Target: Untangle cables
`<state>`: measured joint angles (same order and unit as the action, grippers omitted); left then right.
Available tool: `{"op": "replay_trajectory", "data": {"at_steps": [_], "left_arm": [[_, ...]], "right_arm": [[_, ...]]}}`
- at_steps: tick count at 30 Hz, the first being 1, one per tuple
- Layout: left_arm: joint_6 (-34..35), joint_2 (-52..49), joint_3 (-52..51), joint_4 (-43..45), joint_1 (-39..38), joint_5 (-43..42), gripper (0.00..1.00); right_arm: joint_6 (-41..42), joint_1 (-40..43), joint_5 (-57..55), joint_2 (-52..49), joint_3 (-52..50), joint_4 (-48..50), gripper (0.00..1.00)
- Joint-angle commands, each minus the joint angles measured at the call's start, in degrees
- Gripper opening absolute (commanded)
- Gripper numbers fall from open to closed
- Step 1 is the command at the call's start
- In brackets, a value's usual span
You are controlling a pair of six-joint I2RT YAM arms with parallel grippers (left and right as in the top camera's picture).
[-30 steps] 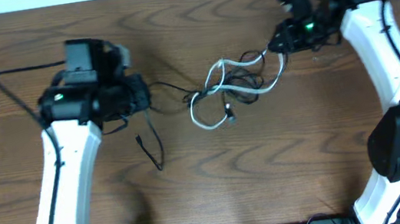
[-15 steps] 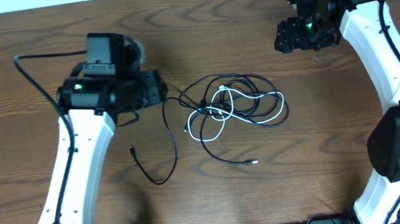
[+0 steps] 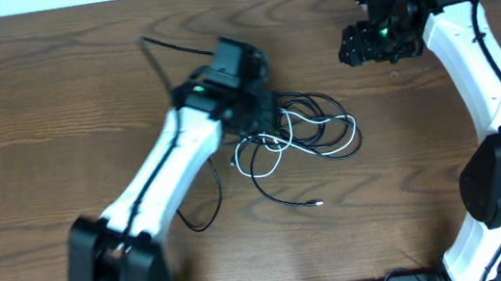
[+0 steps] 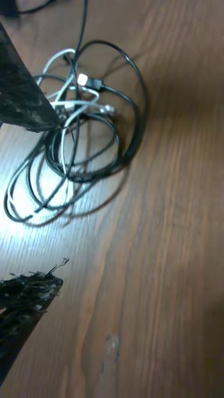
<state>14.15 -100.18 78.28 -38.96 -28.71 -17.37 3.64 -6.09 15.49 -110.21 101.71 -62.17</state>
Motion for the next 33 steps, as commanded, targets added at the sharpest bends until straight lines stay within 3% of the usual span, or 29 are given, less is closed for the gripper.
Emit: {"op": "replay_trajectory", "data": {"at_steps": [1, 12, 16, 22, 30, 32, 33], "left_arm": [[1.2, -3.7, -0.2, 1.6, -2.3, -1.0, 0.59], [5.1, -13.1, -0.2, 6.9, -4.5, -0.7, 0.59], [6.4, -14.1, -0.2, 7.2, -4.5, 5.0, 0.58], [6.5, -14.3, -0.2, 8.3, -4.6, 7.1, 0.32], [6.5, -15.9, -0.2, 8.5, -5.8, 9.3, 0.31], [6.5, -16.3, -0.2, 8.2, -6.2, 9.4, 0.11], [6.5, -16.3, -0.2, 8.0, -6.4, 9.9, 0.08]], "right_arm": [[-0.4, 1.7, -1.4, -0.5, -0.3, -0.2, 0.72], [-0.5, 2.6, -1.4, -0.5, -0.3, -0.4, 0.72], [-0.5, 2.7, -1.4, -0.5, -0.3, -0.4, 0.72], [-0.5, 2.6, -1.4, -0.5, -0.3, -0.4, 0.73], [-0.5, 2.6, -1.4, -0.5, -0.3, -0.5, 0.73], [-0.5, 2.6, -1.4, -0.5, -0.3, -0.5, 0.73], [-0.5, 2.6, -1.4, -0.5, -0.3, -0.5, 0.73]]}}
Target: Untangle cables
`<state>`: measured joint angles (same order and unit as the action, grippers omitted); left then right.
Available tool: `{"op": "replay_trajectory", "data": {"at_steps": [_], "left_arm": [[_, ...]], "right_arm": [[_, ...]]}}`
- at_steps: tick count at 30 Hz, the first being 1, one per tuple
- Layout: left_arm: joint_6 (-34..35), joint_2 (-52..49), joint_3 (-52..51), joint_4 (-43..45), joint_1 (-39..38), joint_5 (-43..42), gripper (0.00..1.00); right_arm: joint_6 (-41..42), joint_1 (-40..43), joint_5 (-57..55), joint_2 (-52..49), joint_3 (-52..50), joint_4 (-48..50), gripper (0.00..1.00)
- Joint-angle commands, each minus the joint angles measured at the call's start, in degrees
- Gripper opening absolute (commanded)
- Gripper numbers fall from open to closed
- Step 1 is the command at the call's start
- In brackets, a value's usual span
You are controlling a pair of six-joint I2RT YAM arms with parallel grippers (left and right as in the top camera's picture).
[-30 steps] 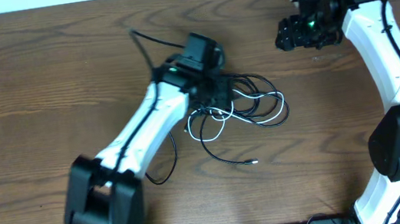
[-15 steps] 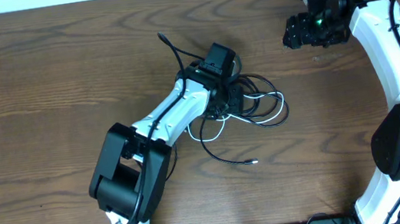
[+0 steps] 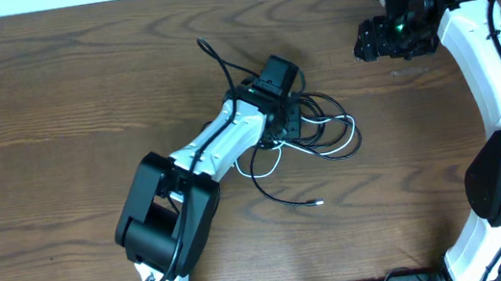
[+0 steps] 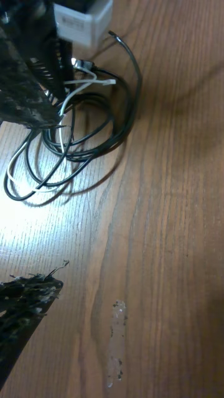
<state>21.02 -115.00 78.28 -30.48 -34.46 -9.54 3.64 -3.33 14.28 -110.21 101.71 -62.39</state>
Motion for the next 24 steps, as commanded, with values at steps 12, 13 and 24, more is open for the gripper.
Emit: {"op": "replay_trajectory", "data": {"at_steps": [12, 13, 24], "left_arm": [[-0.3, 18.8, 5.1, -1.2, 0.2, 3.2, 0.07], [-0.3, 21.4, 5.1, -0.6, 0.2, 3.2, 0.07], [-0.4, 42.7, 5.1, 3.4, 0.5, 11.0, 0.07]], "right_arm": [[-1.0, -0.4, 5.5, -0.5, -0.3, 0.7, 0.73], [-1.2, -0.6, 5.8, -0.5, -0.3, 0.9, 0.73], [-6.5, -3.9, 12.4, -0.5, -0.3, 1.7, 0.72]]}}
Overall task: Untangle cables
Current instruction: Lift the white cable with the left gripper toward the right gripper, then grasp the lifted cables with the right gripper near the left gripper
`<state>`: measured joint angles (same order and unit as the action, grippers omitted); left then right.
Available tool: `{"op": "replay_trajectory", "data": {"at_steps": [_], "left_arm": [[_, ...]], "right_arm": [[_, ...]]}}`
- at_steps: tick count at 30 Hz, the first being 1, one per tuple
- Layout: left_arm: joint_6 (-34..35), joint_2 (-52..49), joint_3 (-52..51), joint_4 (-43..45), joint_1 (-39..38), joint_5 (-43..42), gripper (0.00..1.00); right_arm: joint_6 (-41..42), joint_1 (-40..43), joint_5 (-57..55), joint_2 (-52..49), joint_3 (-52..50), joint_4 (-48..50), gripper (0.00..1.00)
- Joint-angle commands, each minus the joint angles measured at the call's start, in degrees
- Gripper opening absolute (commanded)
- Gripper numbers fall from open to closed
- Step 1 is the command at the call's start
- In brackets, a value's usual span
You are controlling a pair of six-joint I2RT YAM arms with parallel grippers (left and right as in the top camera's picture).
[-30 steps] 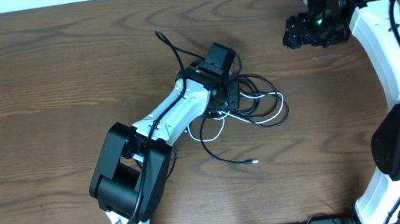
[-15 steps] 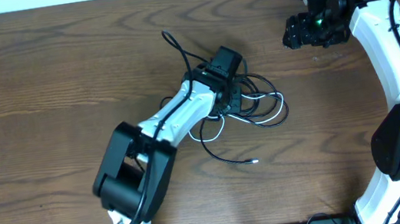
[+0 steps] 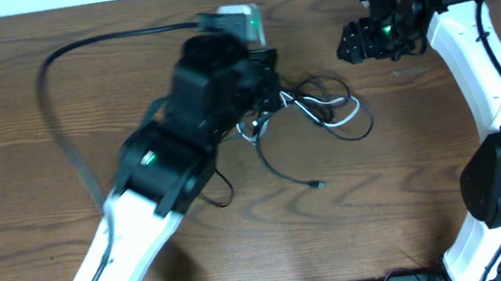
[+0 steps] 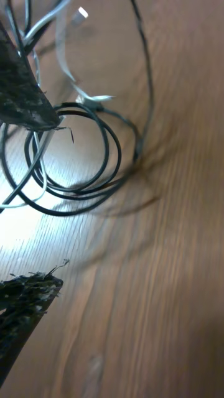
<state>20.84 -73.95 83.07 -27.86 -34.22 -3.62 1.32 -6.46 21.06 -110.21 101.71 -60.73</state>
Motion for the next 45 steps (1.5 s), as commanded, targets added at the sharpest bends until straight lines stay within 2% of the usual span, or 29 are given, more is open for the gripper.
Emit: {"op": "replay_trajectory", "data": {"at_steps": [1, 10, 15, 21, 25, 28, 38, 45], "left_arm": [[-0.2, 2.7, 0.3, 1.5, 0.3, 5.9, 0.08], [-0.6, 8.3, 0.3, 7.4, 0.3, 6.2, 0.08], [-0.6, 9.9, 0.3, 11.5, 0.3, 6.2, 0.07], [-0.6, 9.6, 0.3, 10.7, 0.3, 6.5, 0.08], [-0.6, 7.8, 0.3, 6.0, 0.3, 7.6, 0.07], [-0.6, 5.8, 0.3, 3.5, 0.8, 7.8, 0.07], [-0.7, 7.1, 0.3, 6.8, 4.1, 7.7, 0.07], [-0.6, 8.0, 0.3, -3.0, 4.1, 7.7, 0.07]], "right_arm": [[-5.2, -0.8, 7.4, -0.5, -0.3, 0.1, 0.72], [-10.2, -0.9, 18.1, -0.5, -0.3, 0.3, 0.73], [-15.3, -1.6, 27.5, -0.5, -0.3, 0.3, 0.73], [-15.0, -3.0, 28.2, -0.5, -0.3, 0.7, 0.72], [-9.7, -3.9, 27.7, -0.5, -0.3, 0.9, 0.64], [-1.9, -5.9, 22.0, -0.5, -0.3, 1.1, 0.63], [14.2, -13.3, 8.5, -1.4, -0.3, 2.2, 0.58], [21.2, -14.4, 7.8, -7.0, -0.3, 8.1, 0.5]]}}
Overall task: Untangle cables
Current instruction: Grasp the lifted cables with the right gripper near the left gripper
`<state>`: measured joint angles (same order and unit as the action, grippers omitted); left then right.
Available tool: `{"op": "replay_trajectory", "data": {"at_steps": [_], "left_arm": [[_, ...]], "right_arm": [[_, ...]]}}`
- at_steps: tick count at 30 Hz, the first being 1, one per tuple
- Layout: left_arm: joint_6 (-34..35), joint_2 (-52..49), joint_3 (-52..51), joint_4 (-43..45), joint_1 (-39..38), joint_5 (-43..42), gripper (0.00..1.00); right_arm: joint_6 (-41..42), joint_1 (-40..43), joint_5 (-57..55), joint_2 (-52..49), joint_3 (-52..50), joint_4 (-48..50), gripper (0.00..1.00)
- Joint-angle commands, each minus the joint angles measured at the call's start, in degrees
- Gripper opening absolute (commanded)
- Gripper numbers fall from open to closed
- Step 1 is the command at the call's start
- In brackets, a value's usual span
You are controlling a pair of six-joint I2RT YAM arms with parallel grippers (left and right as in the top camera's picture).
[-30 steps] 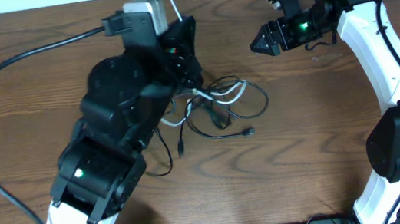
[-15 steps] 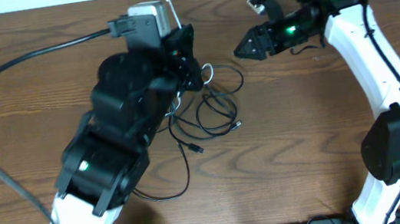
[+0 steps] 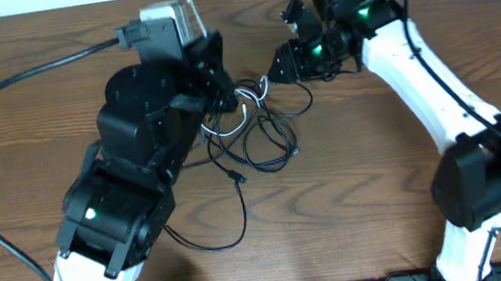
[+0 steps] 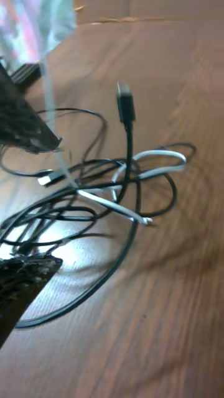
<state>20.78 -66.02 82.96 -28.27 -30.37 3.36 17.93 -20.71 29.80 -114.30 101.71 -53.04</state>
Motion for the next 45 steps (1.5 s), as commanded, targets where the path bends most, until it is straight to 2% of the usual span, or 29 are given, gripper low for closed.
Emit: {"op": "replay_trajectory", "data": {"at_steps": [1, 8, 15, 25, 31, 37, 45], "left_arm": [[-0.5, -0.2, 0.4, -5.3, 0.2, 0.7, 0.07], [0.0, -4.1, -0.9, -18.4, 0.2, 0.1, 0.07], [0.9, -10.7, -1.9, -25.6, 0.2, 0.1, 0.07], [1.0, -15.7, -1.9, -29.2, 0.2, -1.4, 0.07], [1.0, -16.3, -1.9, -31.6, 0.2, -1.1, 0.07], [1.0, -16.3, -1.9, -31.4, 0.2, -1.2, 0.08], [1.0, -16.3, -1.9, -31.1, 0.2, -1.2, 0.08]], "right_arm": [[4.6, -0.3, 1.3, -4.2, -0.3, 1.4, 0.48], [4.6, -1.9, 3.5, -7.4, -0.3, 2.7, 0.46], [5.4, -1.9, -0.9, -7.6, -0.3, 3.4, 0.5], [5.8, -2.7, -3.2, -9.3, -0.3, 6.6, 0.5], [8.0, -3.1, -3.2, -13.9, -0.3, 9.3, 0.47], [8.2, -3.8, -2.2, -18.0, -0.3, 15.8, 0.41], [8.2, -4.2, -2.7, -18.2, -0.3, 20.2, 0.29]]}}
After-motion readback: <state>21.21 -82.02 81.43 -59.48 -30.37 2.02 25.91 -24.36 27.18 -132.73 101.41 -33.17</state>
